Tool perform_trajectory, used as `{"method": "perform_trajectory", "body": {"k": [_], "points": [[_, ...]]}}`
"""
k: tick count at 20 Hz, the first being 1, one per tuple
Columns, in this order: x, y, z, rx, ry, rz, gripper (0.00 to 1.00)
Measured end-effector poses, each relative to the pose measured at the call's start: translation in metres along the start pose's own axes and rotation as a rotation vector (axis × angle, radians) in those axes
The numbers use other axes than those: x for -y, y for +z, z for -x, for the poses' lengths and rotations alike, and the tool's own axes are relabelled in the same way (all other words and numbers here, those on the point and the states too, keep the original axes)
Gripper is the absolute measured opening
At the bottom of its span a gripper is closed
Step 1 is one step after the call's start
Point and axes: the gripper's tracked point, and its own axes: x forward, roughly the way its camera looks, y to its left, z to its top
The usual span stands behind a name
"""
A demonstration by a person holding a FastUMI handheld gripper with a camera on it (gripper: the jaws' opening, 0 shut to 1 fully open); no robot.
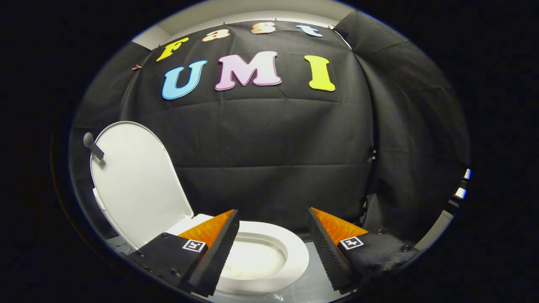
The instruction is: Open the toilet lid.
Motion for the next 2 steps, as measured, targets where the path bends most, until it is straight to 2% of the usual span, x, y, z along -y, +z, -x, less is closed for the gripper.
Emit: {"method": "perform_trajectory", "body": {"k": [2], "points": [[0.0043, -0.0005, -0.0008, -0.007, -0.017, 0.01, 0.99]]}}
